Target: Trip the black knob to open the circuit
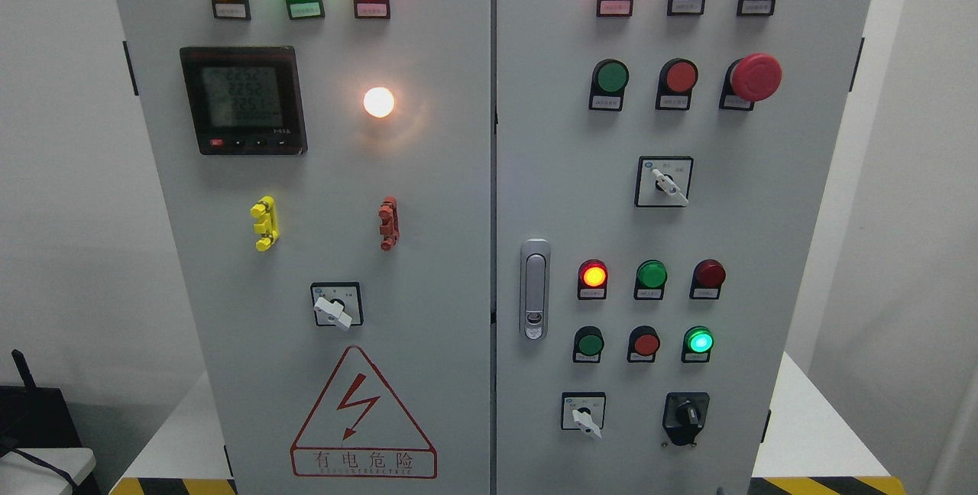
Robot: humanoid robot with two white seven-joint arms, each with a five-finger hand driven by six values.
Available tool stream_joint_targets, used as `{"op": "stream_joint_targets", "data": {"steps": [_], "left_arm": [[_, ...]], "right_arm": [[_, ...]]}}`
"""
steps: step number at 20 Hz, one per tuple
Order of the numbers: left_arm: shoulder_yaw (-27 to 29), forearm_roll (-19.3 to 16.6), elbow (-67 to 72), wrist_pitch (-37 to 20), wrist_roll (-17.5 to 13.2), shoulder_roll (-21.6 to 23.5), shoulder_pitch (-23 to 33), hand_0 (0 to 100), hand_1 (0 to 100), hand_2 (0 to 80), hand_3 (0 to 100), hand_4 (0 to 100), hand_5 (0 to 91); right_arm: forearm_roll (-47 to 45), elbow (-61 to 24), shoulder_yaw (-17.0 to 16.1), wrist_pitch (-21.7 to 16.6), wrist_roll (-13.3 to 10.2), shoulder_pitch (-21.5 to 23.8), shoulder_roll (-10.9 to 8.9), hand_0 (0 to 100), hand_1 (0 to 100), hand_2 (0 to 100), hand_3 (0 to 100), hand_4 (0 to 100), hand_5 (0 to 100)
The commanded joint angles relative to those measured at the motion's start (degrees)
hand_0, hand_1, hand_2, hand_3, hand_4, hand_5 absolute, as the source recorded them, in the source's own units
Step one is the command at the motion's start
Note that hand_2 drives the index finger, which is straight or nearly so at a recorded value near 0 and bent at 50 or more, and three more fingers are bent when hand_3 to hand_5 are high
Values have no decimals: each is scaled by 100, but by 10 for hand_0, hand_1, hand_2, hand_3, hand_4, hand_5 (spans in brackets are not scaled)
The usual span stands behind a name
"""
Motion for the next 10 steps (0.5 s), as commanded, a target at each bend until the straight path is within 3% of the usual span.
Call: {"op": "stream_joint_targets", "data": {"steps": [1,10], "left_arm": [[0,-193,0,2,4,-8,-44,120,389,0,0,0,0],[0,-193,0,2,4,1,-44,120,389,0,0,0,0]], "right_arm": [[-12,-546,74,1,93,381,-70,11,122,0,101,125,146],[-372,-924,65,-26,120,899,-351,0,132,0,112,143,164]]}}
